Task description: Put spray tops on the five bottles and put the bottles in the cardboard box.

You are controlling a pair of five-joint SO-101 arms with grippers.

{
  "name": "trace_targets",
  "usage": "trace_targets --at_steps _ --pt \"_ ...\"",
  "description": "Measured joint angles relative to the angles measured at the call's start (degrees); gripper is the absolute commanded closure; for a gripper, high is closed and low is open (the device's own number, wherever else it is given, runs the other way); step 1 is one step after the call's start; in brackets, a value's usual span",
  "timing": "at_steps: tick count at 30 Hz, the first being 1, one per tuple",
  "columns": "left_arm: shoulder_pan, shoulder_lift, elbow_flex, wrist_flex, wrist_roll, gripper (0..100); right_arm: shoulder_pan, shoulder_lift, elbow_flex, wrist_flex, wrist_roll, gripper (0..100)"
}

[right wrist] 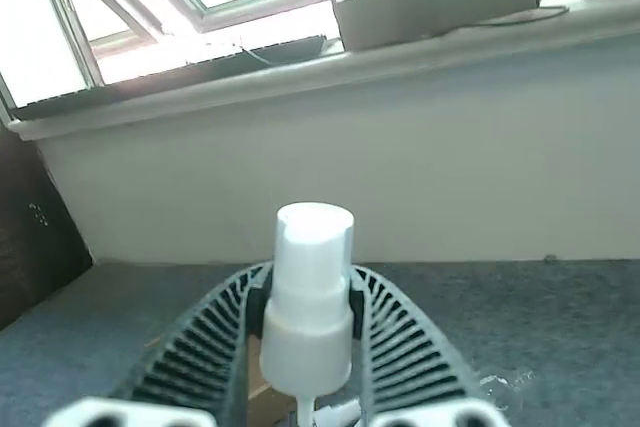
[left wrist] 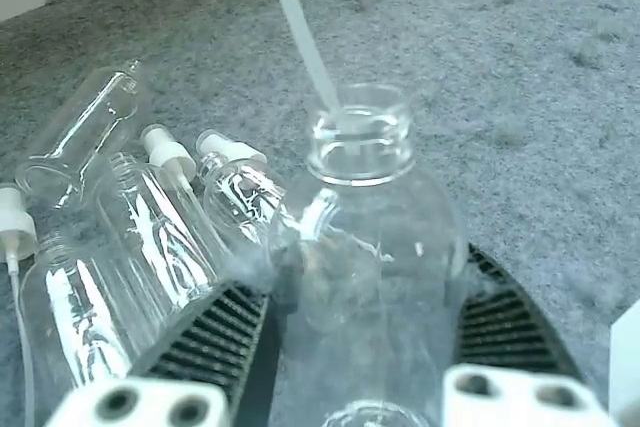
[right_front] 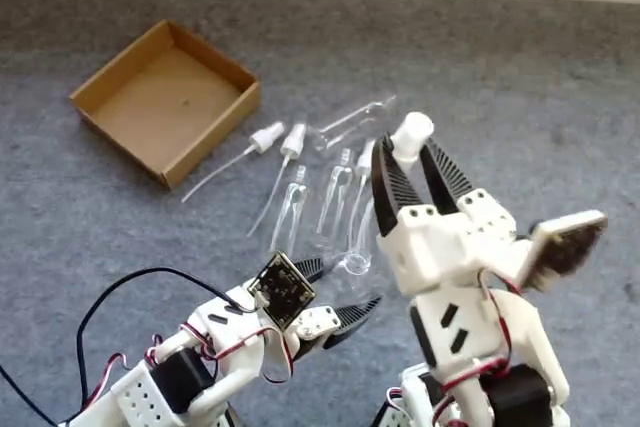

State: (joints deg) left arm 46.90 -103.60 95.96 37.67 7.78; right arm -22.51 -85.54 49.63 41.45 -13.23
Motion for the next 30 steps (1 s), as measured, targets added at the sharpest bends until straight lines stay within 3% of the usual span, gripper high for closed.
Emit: trace_targets --at_steps 9,16,30 --pt "0.0 0.0 0.0 -0.1 0.0 92 -0.2 0.0 2.2 0.0 0.0 99.3" --pt "-4.0 0.0 0.0 -6.0 0.0 92 -0.2 0.0 2.2 4.9 -0.1 99.1" --pt "-4.7 0.0 -2.9 -6.2 -4.0 92 -0.3 0.0 2.2 7.6 -0.1 99.1"
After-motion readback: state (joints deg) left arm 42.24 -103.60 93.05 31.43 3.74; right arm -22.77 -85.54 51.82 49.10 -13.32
